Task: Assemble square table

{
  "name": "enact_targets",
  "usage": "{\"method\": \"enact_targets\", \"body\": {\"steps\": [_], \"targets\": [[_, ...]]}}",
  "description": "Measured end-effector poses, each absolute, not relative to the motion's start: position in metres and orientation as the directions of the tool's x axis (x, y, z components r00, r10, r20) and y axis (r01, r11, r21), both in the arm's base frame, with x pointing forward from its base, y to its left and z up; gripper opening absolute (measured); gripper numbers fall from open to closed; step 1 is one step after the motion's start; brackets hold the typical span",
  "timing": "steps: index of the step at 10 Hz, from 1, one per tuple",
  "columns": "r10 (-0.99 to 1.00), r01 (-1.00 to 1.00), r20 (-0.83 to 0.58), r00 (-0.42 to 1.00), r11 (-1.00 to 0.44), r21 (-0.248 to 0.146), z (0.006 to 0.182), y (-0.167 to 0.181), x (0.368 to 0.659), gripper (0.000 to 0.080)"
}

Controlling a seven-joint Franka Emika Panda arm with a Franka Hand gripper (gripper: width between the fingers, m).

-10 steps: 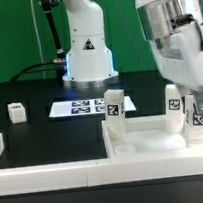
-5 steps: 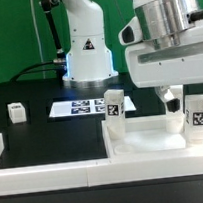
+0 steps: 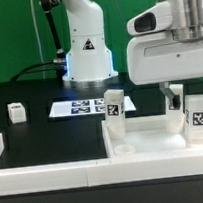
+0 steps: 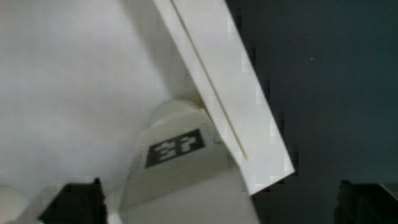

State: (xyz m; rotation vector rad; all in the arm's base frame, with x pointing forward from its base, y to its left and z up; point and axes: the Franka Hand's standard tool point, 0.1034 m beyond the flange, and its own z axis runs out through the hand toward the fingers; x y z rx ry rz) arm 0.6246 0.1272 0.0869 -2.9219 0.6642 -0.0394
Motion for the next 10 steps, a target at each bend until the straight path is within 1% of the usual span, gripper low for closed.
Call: {"method": "enact_targets", "body": {"steps": [1, 2, 3, 4, 6, 7, 8, 9, 10], "targets": [[-0.437, -0.433, -0.007, 0.899, -0.889, -0.146, 0.0869, 0.1272, 0.6246, 0.0551], [-0.437, -0.434, -0.007, 0.899, -0.889, -0.146, 0.0869, 0.1271, 0.6246, 0.0418], [-0.466, -0.462, -0.012, 0.885, -0.875, -0.146, 0.0870, 0.1266, 0.6246, 0.0418], [-0.529, -0.526, -0.022, 0.848, -0.838, -0.144, 0.0872, 0.1257, 0.6249, 0.0305], [-0.656, -0.655, -0.047, 0.753, -0.741, -0.145, 0.0874, 0.1246, 0.6256, 0.0303], [-0.731, -0.731, -0.068, 0.679, -0.665, -0.150, 0.0877, 0.1215, 0.6267, 0.0303], [-0.836, -0.839, -0.102, 0.540, -0.524, -0.144, 0.0874, 0.1230, 0.6267, 0.0300], [-0.928, -0.935, -0.143, 0.343, -0.323, -0.146, 0.0867, 0.1246, 0.6273, 0.0300], [-0.962, -0.972, -0.171, 0.212, -0.189, -0.140, 0.0864, 0.1272, 0.6281, 0.0300]]}}
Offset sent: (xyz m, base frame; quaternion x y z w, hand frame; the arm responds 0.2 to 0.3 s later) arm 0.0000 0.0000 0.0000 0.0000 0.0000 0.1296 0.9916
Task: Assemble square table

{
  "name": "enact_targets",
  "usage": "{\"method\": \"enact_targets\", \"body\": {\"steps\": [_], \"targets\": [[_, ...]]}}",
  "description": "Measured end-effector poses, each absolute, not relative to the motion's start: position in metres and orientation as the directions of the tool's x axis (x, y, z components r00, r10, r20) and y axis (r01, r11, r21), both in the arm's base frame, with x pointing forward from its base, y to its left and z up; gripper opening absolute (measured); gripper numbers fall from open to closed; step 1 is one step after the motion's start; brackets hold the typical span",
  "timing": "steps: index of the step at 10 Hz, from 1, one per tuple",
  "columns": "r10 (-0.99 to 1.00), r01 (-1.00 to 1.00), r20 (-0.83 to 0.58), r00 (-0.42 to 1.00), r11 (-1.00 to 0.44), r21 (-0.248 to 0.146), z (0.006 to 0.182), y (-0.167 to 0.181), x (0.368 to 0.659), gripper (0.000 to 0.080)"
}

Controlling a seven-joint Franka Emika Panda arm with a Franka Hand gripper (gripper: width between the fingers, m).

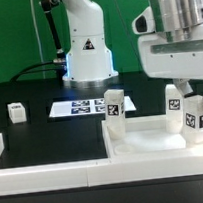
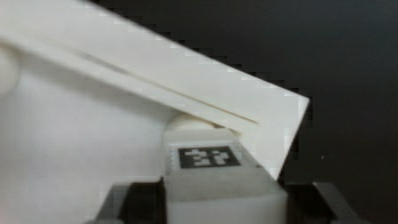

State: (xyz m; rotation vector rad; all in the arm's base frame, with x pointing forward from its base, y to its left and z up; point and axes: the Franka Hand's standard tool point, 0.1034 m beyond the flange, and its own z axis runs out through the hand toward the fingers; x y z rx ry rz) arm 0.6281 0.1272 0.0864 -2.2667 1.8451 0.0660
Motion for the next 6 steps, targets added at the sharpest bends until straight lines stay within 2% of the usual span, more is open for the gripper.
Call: {"method": "enact_targets", "body": {"steps": [2, 4, 5, 6], "targets": [[-0.978, -0.990, -0.200, 0.062, -0.035, -0.139, 0.0867, 0.1300, 0.6283, 0.0300], [-0.977, -0.988, -0.197, 0.087, -0.059, -0.142, 0.0866, 0.1309, 0.6279, 0.0300], [-0.968, -0.978, -0.185, 0.170, -0.142, -0.155, 0.0867, 0.1294, 0.6280, 0.0300], [-0.931, -0.936, -0.158, 0.330, -0.301, -0.182, 0.0872, 0.1237, 0.6292, 0.0450]]}}
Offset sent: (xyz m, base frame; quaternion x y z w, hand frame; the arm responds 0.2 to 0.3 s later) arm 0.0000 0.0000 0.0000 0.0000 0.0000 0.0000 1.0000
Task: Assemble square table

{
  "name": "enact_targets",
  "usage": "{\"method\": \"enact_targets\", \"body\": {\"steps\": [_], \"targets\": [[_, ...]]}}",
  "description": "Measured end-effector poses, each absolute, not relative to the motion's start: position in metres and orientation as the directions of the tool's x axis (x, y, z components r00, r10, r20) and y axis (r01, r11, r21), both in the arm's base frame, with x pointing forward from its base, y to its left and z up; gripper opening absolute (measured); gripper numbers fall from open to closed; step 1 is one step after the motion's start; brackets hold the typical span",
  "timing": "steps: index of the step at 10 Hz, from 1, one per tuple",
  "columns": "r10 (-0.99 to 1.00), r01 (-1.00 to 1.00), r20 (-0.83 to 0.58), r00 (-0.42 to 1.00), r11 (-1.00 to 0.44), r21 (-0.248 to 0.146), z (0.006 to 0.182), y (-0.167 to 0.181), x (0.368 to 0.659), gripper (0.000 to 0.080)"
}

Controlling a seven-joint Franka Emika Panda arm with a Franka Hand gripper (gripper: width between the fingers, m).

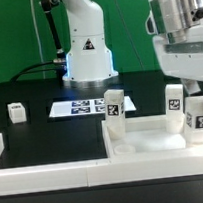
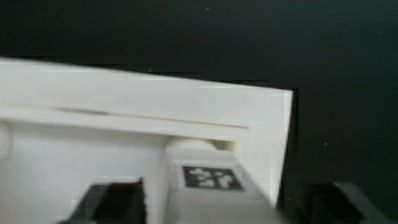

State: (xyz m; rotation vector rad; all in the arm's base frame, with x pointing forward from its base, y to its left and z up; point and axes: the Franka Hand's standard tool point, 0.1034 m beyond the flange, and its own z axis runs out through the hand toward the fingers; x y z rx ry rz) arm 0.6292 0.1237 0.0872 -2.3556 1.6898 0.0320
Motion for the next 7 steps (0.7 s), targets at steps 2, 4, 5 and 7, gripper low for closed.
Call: {"method": "enact_targets", "body": {"steps": [2, 4, 5, 7], "targets": [[-0.815, -0.812, -0.096, 0.572, -0.545, -0.209, 0.0869, 0.1197, 0.6293, 0.0586], [-0.744, -0.737, -0.067, 0.665, -0.640, -0.218, 0.0868, 0.1183, 0.6295, 0.0647], [-0.681, -0.672, -0.044, 0.731, -0.707, -0.220, 0.0866, 0.1175, 0.6296, 0.0647], [-0.439, -0.430, 0.024, 0.898, -0.887, -0.166, 0.0826, 0.1152, 0.6284, 0.0649]]}}
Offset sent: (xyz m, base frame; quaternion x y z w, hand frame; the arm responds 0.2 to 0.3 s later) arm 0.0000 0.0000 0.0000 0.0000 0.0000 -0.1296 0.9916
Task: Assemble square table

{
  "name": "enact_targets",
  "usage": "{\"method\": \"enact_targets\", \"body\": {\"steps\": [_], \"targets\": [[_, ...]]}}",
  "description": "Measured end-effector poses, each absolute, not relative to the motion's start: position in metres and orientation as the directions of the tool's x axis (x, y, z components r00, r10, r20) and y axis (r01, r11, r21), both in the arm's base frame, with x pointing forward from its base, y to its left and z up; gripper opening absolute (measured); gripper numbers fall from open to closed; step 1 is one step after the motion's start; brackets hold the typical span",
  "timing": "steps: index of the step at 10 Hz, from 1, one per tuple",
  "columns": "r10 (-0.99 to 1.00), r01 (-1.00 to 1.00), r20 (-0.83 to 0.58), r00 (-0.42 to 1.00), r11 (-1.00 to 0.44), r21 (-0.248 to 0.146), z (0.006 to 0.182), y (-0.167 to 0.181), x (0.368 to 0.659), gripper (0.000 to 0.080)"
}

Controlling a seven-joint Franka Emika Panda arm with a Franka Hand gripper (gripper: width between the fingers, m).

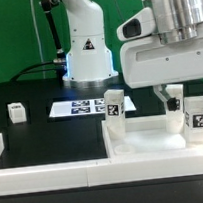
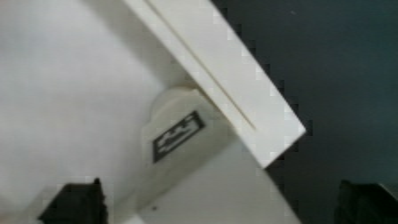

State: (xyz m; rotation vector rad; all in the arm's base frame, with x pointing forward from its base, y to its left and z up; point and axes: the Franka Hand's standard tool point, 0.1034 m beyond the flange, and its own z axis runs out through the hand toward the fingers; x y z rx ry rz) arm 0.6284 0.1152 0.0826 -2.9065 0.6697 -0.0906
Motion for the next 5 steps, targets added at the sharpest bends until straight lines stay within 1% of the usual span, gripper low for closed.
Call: {"method": "enact_targets", "body": {"steps": [1, 2, 3, 4, 5], "targets": [[-0.281, -0.271, 0.066, 0.958, -0.954, -0.125, 0.0804, 0.1160, 0.6315, 0.0649], [-0.219, -0.210, 0.074, 0.973, -0.971, -0.112, 0.0779, 0.1174, 0.6308, 0.0649], [-0.234, -0.225, 0.073, 0.969, -0.967, -0.115, 0.0785, 0.1161, 0.6313, 0.0649], [-0.252, -0.243, 0.071, 0.965, -0.963, -0.116, 0.0783, 0.1164, 0.6312, 0.0558], [-0.264, -0.255, 0.069, 0.962, -0.960, -0.117, 0.0783, 0.1163, 0.6311, 0.0368]]}}
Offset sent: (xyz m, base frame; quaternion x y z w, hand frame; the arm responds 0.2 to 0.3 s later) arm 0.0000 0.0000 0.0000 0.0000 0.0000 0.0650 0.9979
